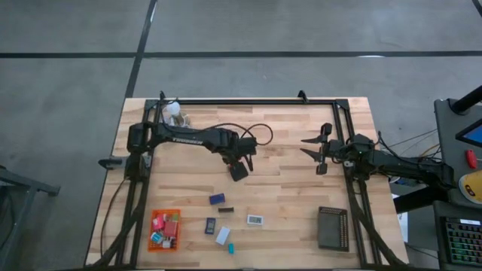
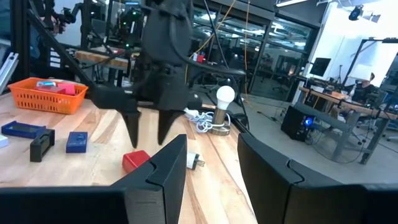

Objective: Pick & Place Office items
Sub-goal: Put the red charger adapter into the orange bin

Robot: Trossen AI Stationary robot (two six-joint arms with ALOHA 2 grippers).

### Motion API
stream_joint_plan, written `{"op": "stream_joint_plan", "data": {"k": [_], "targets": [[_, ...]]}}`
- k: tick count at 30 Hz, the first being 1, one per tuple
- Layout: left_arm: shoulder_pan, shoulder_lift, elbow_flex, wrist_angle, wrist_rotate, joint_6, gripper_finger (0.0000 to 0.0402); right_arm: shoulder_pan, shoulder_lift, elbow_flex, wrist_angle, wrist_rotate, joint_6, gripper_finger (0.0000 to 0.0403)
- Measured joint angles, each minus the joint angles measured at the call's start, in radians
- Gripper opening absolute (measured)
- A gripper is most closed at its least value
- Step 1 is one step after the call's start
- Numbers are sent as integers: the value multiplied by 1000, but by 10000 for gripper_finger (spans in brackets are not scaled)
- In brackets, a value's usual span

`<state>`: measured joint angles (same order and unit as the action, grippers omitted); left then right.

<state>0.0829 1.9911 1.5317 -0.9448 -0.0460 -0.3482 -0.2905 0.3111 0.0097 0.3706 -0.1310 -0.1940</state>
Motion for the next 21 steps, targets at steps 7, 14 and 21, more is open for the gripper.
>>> {"op": "stream_joint_plan", "data": {"k": [7,14,21], "targets": [[37,0,-62,47,20,-12,283,0,0,0,0,0,0,139],[50,0,-99,72,70,-3,286,0,0,0,0,0,0,139],[51,0,-100,104,105,-3,288,0,0,0,0,0,0,139]]}}
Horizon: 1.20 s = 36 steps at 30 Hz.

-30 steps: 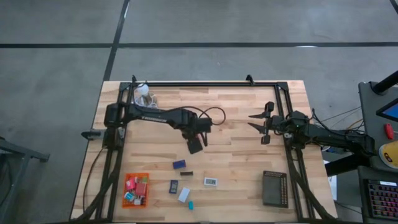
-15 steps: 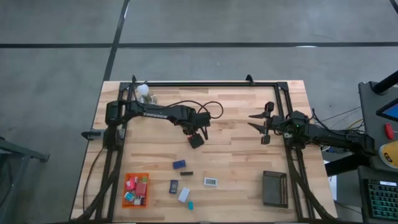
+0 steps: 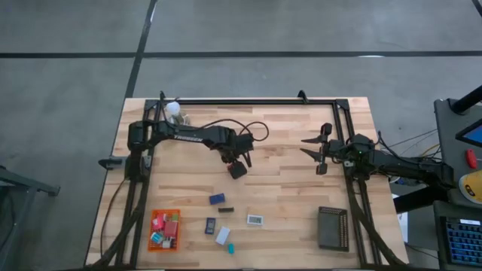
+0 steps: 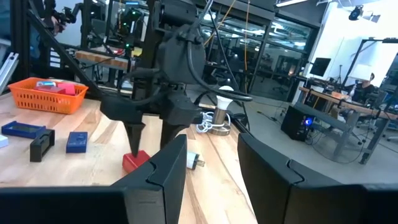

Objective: Pick & Place Office items
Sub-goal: Put the red charger adapter into the orange bin

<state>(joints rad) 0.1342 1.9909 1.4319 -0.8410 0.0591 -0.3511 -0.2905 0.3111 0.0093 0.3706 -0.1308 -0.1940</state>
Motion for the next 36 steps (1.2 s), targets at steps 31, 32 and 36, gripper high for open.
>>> {"op": "stream_joint_plan", "data": {"k": [31,32,36], "targets": [[-6,0,-131,139,37,-50,284,0,0,0,0,0,0,139],[-6,0,-131,139,38,-50,280,0,0,0,0,0,0,139],[-6,0,-131,140,39,-50,254,0,0,0,0,0,0,139]]}}
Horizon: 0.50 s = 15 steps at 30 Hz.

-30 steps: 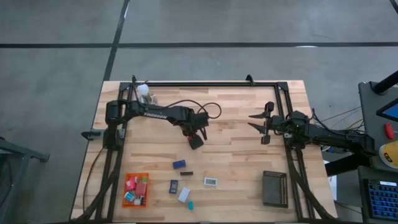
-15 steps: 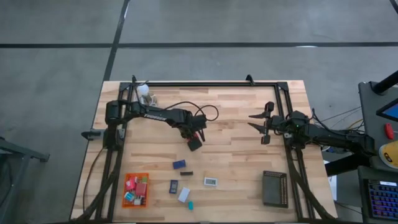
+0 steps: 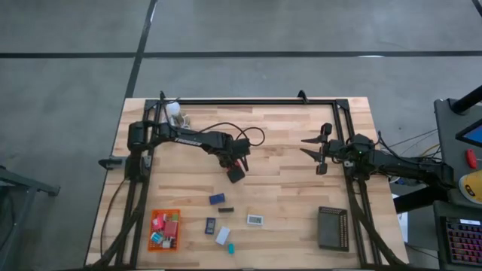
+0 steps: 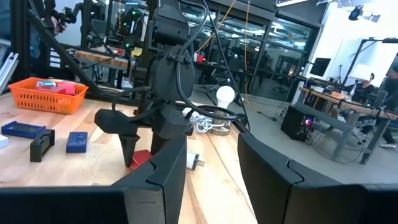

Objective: Pick & Place Office items
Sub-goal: Put the red charger adapter into the orange bin

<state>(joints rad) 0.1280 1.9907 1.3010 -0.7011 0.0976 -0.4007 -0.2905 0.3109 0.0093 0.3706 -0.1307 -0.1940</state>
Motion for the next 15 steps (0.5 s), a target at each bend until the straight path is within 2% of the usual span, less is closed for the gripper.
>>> {"op": "stream_joint_plan", "data": {"k": [7,15], "targets": [[0,-1,0,2,15,0,212,0,0,0,0,0,0,139],[0,-1,0,2,20,-7,230,0,0,0,0,0,0,139]]}}
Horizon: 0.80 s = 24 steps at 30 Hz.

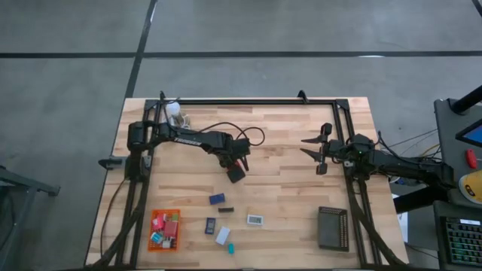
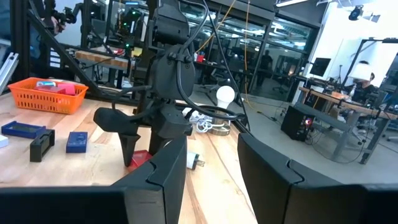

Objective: Pick & Place Office items
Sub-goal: Put the red charger adapter into the orange bin

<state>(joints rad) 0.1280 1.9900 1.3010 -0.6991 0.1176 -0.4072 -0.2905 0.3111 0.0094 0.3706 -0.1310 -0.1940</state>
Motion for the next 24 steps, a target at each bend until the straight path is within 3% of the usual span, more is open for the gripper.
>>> {"op": "stream_joint_plan", "data": {"k": [6,15,24], "targets": [[0,0,0,-15,4,-42,229,0,0,0,0,0,0,139],[-3,-21,41,-176,25,-113,229,0,0,0,0,0,0,139],[-36,-47,60,-286,22,-272,229,0,0,0,0,0,0,139]]}}
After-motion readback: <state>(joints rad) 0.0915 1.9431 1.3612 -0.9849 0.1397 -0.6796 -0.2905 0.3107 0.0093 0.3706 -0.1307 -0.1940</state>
